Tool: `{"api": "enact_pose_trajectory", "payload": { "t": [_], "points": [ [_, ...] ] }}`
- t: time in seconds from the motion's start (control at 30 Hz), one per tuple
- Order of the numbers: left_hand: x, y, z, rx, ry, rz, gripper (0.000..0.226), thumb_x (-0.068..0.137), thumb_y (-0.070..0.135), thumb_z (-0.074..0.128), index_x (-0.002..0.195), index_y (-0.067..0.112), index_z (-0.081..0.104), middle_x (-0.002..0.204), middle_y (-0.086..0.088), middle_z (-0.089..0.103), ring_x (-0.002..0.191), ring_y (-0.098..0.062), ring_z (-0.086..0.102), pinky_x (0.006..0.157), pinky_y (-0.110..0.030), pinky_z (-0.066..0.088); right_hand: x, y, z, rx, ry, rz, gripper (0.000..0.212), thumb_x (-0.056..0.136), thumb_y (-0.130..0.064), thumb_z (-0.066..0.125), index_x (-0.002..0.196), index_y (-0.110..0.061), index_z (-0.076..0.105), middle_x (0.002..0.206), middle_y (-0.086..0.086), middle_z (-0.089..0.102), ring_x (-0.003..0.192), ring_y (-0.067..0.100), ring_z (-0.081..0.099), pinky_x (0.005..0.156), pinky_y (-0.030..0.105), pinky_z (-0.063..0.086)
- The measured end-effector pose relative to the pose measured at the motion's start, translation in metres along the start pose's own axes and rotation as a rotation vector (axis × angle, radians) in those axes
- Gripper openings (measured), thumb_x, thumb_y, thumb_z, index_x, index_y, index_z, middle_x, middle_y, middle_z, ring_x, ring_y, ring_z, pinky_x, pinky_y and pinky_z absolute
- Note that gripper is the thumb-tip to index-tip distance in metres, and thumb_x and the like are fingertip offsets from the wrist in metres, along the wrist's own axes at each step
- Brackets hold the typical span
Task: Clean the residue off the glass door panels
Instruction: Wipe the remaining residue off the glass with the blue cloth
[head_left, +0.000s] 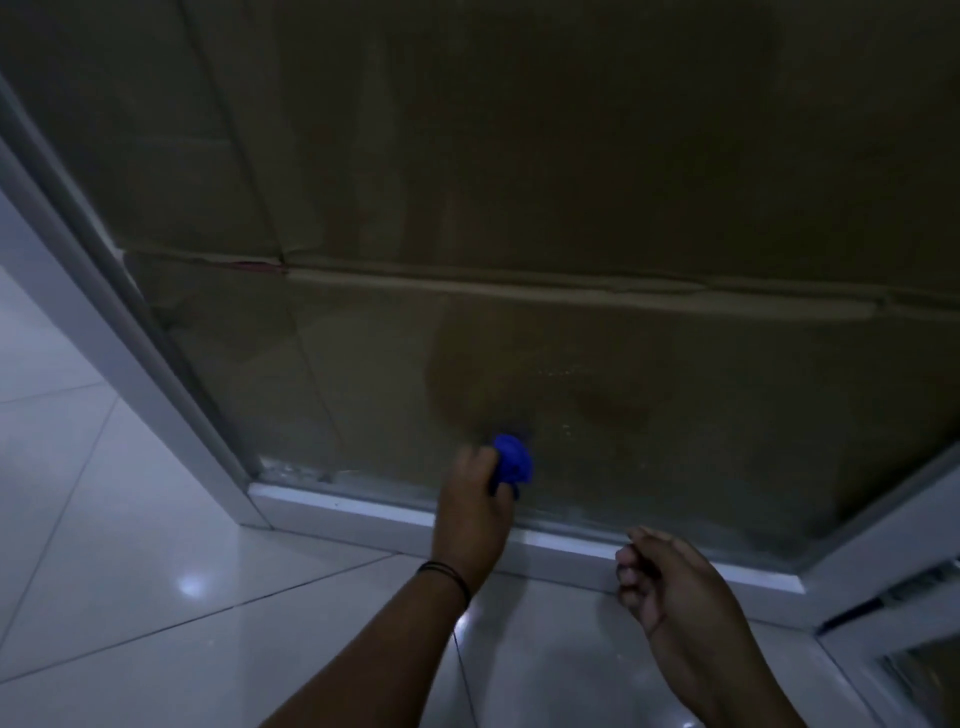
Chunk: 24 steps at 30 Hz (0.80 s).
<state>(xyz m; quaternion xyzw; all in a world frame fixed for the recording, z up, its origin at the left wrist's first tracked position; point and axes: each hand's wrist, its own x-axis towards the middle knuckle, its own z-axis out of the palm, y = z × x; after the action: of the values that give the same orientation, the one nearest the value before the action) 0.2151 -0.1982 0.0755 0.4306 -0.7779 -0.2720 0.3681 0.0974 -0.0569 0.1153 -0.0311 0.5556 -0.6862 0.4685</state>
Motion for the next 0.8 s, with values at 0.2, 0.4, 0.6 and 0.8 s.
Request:
{"api": "enact_pose_trajectory", "payload": {
  "t": [0.2, 0.4, 0.6, 0.8],
  "points": [
    [-0.011, 0.000, -0.008, -0.089, 0.035, -0.073, 0.016, 0.082, -0.003, 0.058, 0.094, 0.008, 0.060, 0.096, -0.006, 0.052, 0.085, -0.016, 0.052, 0.076, -0.026, 0.045, 0.000, -0.003, -0.004, 0.047, 0.005, -0.014, 0.011, 0.093, -0.001, 0.046, 0.086, -0.006, 0.053, 0.050, 0.004, 0.055, 0.039, 0.009, 0.045, 0.038, 0.016, 0.033],
    [0.004, -0.052, -0.079, 0.020, 0.375, -0.220, 0.020, 0.079, -0.002, 0.067, 0.090, 0.013, 0.059, 0.092, -0.005, 0.056, 0.082, -0.016, 0.051, 0.065, -0.014, 0.037, 0.005, -0.002, 0.001, 0.085, -0.007, -0.026, 0.009, 0.092, 0.001, 0.046, 0.088, -0.004, 0.053, 0.057, 0.008, 0.053, 0.041, 0.010, 0.044, 0.038, 0.019, 0.034],
    [0.019, -0.042, -0.057, 0.051, 0.246, -0.201, 0.014, 0.078, -0.003, 0.065, 0.090, 0.004, 0.064, 0.088, -0.015, 0.059, 0.079, -0.025, 0.054, 0.069, -0.033, 0.041, 0.005, -0.002, -0.011, 0.107, 0.046, -0.060, 0.013, 0.092, 0.002, 0.046, 0.086, -0.005, 0.054, 0.056, 0.007, 0.053, 0.042, 0.010, 0.043, 0.038, 0.019, 0.033],
    [0.003, 0.006, 0.005, 0.015, 0.102, -0.067, 0.012, 0.075, -0.006, 0.063, 0.076, 0.005, 0.059, 0.080, -0.013, 0.053, 0.072, -0.023, 0.050, 0.064, -0.034, 0.041, 0.002, -0.004, -0.036, 0.101, 0.114, -0.071, 0.010, 0.093, -0.001, 0.047, 0.087, -0.006, 0.053, 0.054, 0.005, 0.055, 0.042, 0.009, 0.045, 0.039, 0.019, 0.035]
  ]
}}
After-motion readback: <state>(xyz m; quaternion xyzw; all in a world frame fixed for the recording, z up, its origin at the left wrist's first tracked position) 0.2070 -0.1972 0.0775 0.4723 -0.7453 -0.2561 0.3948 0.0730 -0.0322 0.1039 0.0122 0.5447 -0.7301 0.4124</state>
